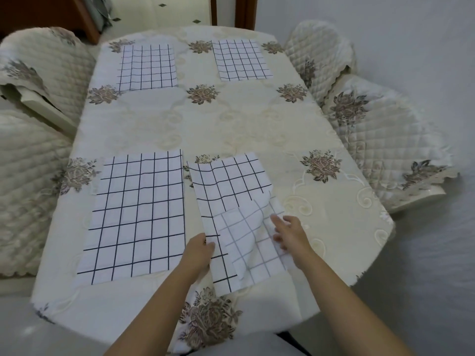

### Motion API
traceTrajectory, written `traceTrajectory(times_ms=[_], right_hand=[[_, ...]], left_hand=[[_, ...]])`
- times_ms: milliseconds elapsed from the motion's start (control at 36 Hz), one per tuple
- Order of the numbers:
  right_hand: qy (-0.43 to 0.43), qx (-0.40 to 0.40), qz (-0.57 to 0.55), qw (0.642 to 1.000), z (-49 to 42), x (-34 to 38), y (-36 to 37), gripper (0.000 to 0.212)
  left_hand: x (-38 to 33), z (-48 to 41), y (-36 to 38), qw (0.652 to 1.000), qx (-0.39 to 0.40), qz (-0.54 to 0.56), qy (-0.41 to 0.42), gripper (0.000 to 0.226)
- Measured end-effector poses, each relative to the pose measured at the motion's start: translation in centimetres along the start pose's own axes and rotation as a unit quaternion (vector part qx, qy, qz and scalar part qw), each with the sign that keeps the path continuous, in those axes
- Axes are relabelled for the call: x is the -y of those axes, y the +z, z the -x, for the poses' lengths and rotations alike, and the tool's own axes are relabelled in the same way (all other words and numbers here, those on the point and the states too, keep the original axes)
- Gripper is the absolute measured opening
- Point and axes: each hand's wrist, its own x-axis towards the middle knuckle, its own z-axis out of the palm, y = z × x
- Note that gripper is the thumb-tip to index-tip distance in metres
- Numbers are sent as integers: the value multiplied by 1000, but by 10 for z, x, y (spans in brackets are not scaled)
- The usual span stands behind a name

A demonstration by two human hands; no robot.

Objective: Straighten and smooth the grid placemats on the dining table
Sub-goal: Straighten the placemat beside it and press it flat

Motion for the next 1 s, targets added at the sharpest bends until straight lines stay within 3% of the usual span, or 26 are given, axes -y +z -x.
traceTrajectory(times_ms=[111,194,250,583,778,1000], right_hand=[[-138,54,241,959,6,4,20,79],[-160,90,478,859,13,1,45,104],[-158,78,549,817,17,-6,58,115],[-164,43,546,821,23,-13,65,103],[-178,37,577,796,26,-13,63,74],[-141,52,613,776,33,-14,72,105]], left_hand=[[6,3,1,1000,16,11,8,11],[9,10,0,999,29,15,29,10],[11,12,-1,998,35,4,52,11],[25,-4,-8,997,57,41,37,18],[30,-10,-6,991,80,101,37,18],[32,-12,-7,989,84,116,43,19]])
